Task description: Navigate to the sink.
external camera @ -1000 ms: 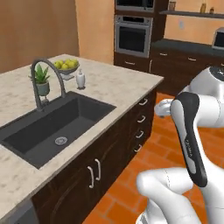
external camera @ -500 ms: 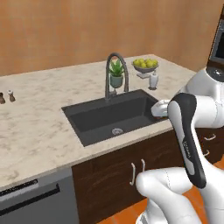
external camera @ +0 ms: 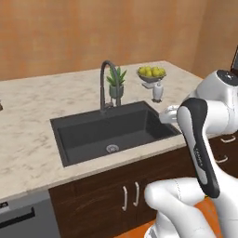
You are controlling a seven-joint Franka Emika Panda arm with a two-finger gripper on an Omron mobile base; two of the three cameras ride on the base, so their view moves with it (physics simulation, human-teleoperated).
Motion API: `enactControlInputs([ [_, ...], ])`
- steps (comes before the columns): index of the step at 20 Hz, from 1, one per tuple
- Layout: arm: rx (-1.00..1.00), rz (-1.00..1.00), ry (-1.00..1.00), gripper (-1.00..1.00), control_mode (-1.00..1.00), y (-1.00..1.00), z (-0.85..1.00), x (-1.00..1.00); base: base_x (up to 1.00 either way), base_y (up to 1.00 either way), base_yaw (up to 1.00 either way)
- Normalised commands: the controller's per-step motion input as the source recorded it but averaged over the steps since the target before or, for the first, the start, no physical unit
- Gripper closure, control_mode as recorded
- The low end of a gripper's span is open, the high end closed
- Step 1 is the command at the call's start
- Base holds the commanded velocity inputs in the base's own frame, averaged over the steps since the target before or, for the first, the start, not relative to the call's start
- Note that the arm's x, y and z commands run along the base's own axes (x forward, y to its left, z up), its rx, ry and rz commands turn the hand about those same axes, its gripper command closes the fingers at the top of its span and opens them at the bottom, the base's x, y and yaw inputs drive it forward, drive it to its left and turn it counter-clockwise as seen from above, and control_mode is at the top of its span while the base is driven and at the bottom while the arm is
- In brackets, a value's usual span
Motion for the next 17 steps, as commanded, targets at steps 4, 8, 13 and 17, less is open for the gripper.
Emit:
enactControlInputs([
  [4,0.0,0.0,0.0,-1.0,1.0,0.0,0.0,0.0,0.65,-0.39,0.26],
  [8,0.0,0.0,0.0,-1.0,1.0,0.0,0.0,0.0,0.79,-0.05,0.14],
  [13,0.0,0.0,0.0,-1.0,1.0,0.0,0.0,0.0,0.56,-0.08,0.11],
  [17,0.0,0.0,0.0,-1.0,1.0,0.0,0.0,0.0,0.26,-0.14,0.1],
])
